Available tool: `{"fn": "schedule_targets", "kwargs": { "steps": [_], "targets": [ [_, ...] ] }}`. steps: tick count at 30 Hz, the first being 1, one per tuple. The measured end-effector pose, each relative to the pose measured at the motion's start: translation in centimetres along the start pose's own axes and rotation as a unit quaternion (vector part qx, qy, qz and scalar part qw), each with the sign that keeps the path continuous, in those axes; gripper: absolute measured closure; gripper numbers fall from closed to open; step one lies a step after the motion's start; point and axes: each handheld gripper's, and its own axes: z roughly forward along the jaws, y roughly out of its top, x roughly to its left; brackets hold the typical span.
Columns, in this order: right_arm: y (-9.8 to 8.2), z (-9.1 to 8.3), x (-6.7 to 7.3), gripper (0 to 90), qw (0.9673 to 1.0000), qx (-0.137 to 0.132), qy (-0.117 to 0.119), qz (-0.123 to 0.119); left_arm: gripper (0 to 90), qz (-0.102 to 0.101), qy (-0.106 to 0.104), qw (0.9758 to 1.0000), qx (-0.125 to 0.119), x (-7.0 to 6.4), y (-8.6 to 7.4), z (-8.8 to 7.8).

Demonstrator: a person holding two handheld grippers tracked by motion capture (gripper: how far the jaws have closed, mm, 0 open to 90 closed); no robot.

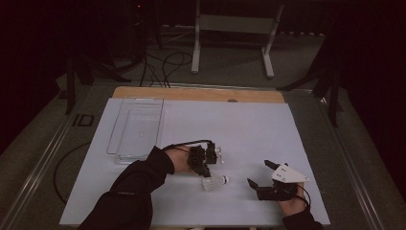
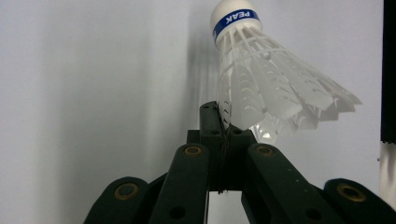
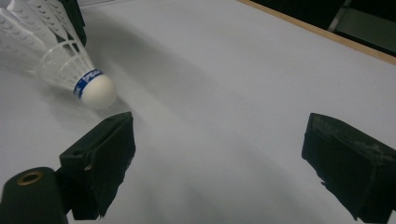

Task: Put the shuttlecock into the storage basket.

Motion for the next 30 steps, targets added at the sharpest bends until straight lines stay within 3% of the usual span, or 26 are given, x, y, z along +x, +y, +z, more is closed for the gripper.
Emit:
{"fn": "schedule_targets", "kwargs": {
  "steps": [9, 30],
  "targets": [
    [0.0, 0.0, 0.0, 9.5, 1.0, 0.002, -0.001, -0.002, 90.0, 0.004, 0.003, 1.0, 0.004, -0.3, -0.4, -0.8],
    [0.0, 0.0, 0.1, 9.5, 1.0, -0.003, 0.002, -0.001, 90.0, -0.004, 0.017, 0.9997, -0.017, -0.7, -1.2, -4.0]
  ]
}}
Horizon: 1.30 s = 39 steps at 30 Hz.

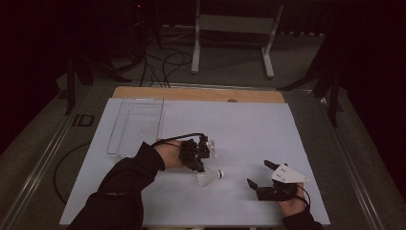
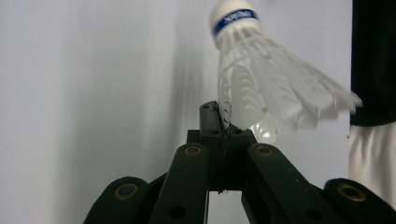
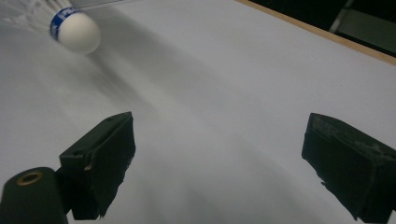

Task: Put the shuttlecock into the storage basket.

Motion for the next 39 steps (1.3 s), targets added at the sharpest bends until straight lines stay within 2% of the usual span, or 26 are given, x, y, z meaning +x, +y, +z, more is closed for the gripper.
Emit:
{"fn": "schedule_targets", "kwargs": {
  "steps": [2, 20, 39],
  "targets": [
    [0.0, 0.0, 0.0, 9.5, 1.0, 0.0, 0.001, 0.0, 90.0, -0.002, -0.002, 1.0, -0.004, 0.1, -0.1, -0.4],
    [0.0, 0.1, 0.1, 9.5, 1.0, 0.004, -0.001, 0.0, 90.0, -0.015, 0.022, 0.9995, -0.018, 0.3, -1.0, -3.3],
    [0.0, 0.1, 0.1, 9.5, 1.0, 0.005, 0.002, 0.002, 90.0, -0.035, 0.051, 0.9974, -0.037, 1.0, -2.1, -5.9]
  ]
}}
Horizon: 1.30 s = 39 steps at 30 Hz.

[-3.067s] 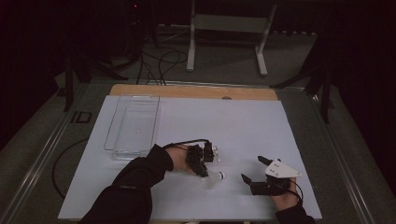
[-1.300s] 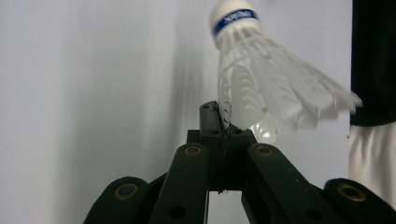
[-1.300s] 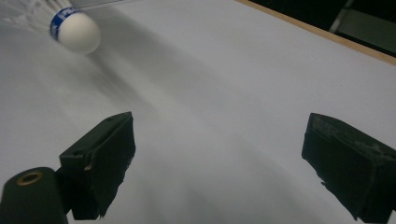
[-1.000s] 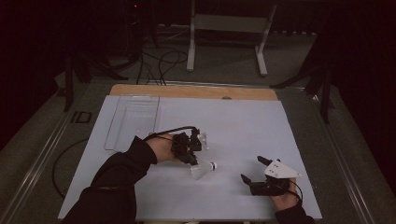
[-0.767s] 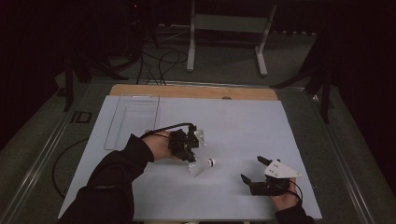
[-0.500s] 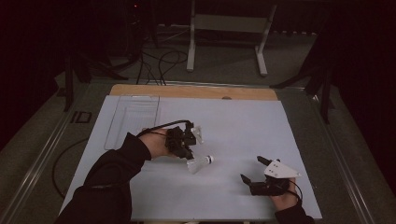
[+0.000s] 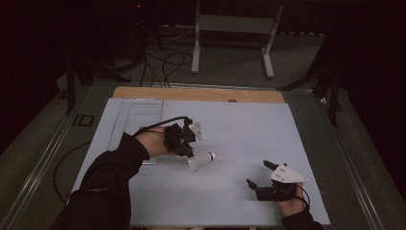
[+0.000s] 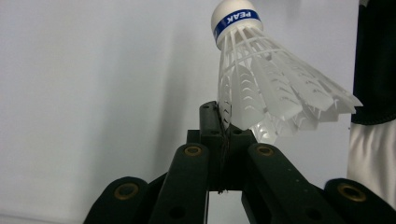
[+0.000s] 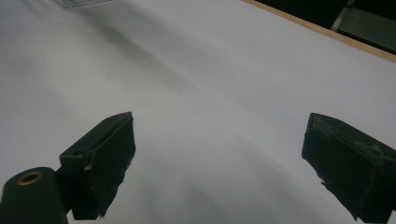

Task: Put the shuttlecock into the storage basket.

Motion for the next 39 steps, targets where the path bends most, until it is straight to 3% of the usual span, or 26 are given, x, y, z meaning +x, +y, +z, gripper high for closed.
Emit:
{"fn": "schedule_targets", "kwargs": {
  "steps": [11, 22, 31, 39],
  "targets": [
    [0.0, 0.0, 0.0, 9.5, 1.0, 0.0, 0.0, 0.0, 90.0, -0.014, 0.004, 0.9998, -0.012, 0.8, -0.7, -1.3],
    [0.0, 0.0, 0.0, 9.5, 1.0, -0.001, -0.001, -0.001, 90.0, -0.034, 0.02, 0.9991, -0.014, 1.5, -1.8, -2.6],
    [0.0, 0.0, 0.0, 9.5, 1.0, -0.001, 0.0, 0.0, 90.0, -0.047, 0.04, 0.998, -0.018, 1.9, -2.5, -3.9],
    [0.0, 0.0, 0.0, 9.5, 1.0, 0.0, 0.0, 0.002, 90.0, -0.068, 0.058, 0.9955, -0.029, 2.4, -3.4, -5.2]
  ]
}}
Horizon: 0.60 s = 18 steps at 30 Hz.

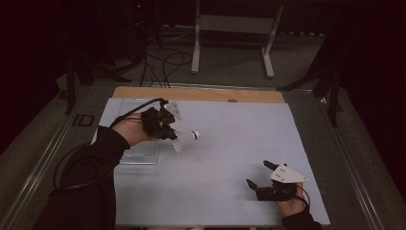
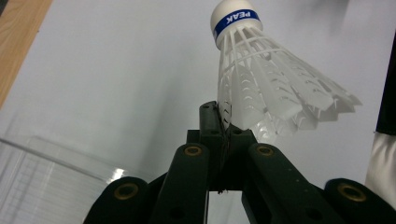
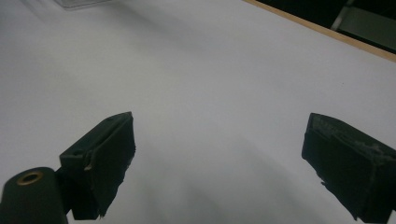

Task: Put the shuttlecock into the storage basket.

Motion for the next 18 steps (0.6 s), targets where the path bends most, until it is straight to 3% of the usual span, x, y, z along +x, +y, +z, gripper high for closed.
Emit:
{"fn": "schedule_targets", "kwargs": {
  "steps": [18],
  "targets": [
    [0.0, 0.1, 0.1, 9.5, 1.0, 0.0, 0.0, 0.001, 90.0, -0.051, 0.035, 0.9978, -0.024, 1.7, -2.6, -2.2]
  ]
}}
